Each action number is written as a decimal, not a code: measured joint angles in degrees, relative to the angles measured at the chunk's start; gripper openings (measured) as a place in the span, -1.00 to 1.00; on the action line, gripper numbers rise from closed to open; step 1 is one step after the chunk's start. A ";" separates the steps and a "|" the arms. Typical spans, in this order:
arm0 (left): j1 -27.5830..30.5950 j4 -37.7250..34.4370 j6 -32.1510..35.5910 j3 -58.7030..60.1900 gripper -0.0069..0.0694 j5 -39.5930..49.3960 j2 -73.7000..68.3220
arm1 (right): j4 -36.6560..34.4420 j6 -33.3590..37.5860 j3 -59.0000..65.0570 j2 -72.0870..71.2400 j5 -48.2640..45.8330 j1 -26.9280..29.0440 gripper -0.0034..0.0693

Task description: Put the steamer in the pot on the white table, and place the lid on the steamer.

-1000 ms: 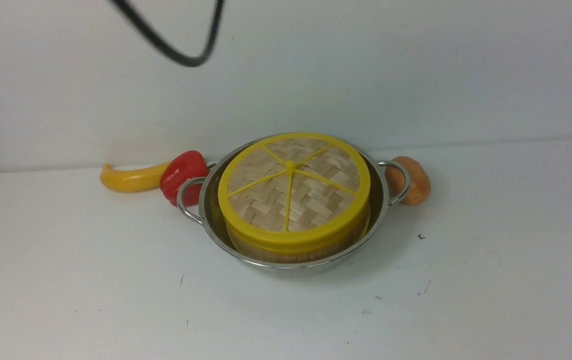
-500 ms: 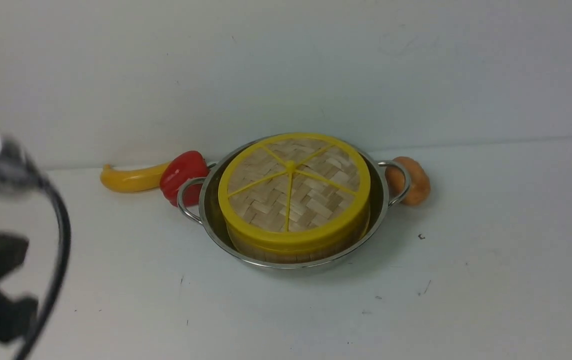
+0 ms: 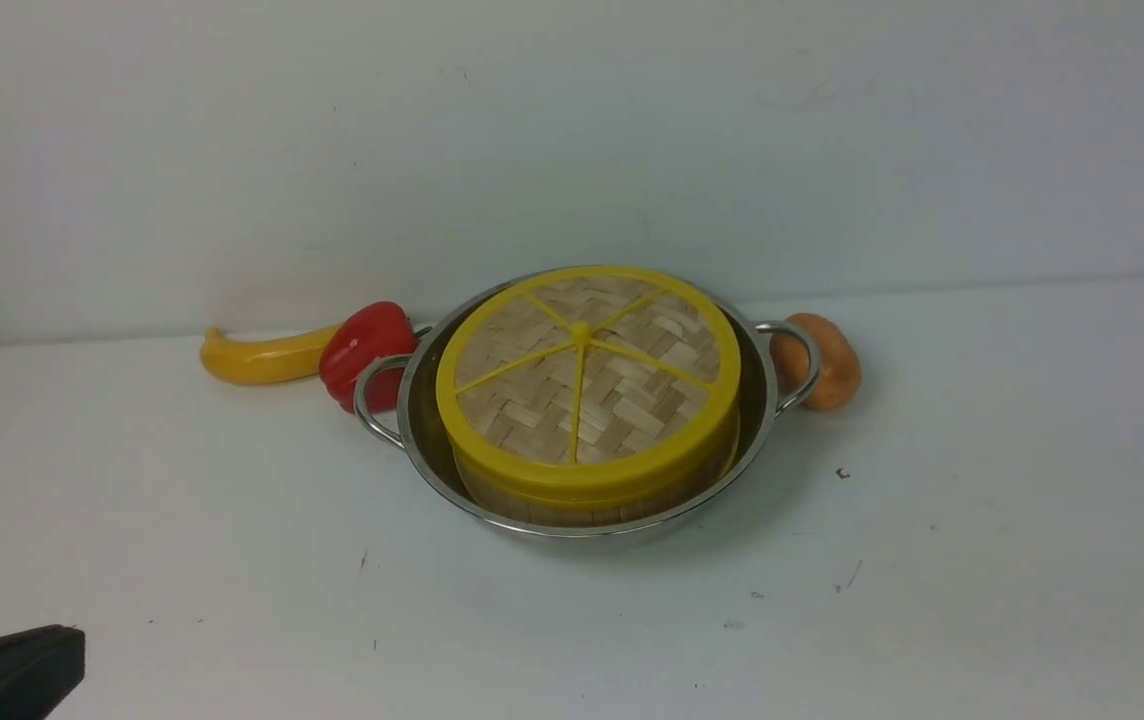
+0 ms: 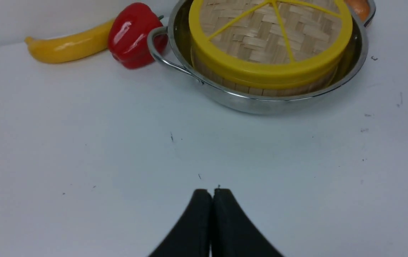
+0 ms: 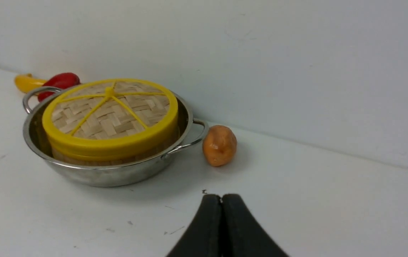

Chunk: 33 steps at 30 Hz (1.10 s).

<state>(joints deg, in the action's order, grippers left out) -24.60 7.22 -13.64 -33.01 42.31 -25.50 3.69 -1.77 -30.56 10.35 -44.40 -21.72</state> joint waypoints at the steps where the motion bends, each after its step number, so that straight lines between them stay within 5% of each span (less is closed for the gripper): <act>1: 0.00 -0.16 0.00 0.00 -0.82 0.00 0.00 | -0.64 0.00 0.00 0.00 0.00 0.00 -0.89; 7: 0.00 1.09 1.75 0.04 -0.82 -0.06 0.00 | -4.67 -0.13 0.00 0.00 0.00 0.00 -0.87; 12: 3.89 11.04 6.04 4.12 -0.79 -2.25 4.27 | -5.09 -0.18 0.00 0.00 0.06 -0.03 -0.84; 21: 18.88 18.08 -1.57 21.25 -0.75 -12.54 22.54 | -5.21 -0.18 0.00 0.00 0.14 -0.03 -0.76; 33: 20.43 18.11 -4.48 33.24 -0.74 -13.84 25.39 | -5.34 -0.25 0.11 0.00 0.20 -0.03 -0.69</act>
<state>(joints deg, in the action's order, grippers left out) -4.16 25.33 -18.12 0.23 28.48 -0.11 -1.65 -2.02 -30.45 10.35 -44.20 -21.75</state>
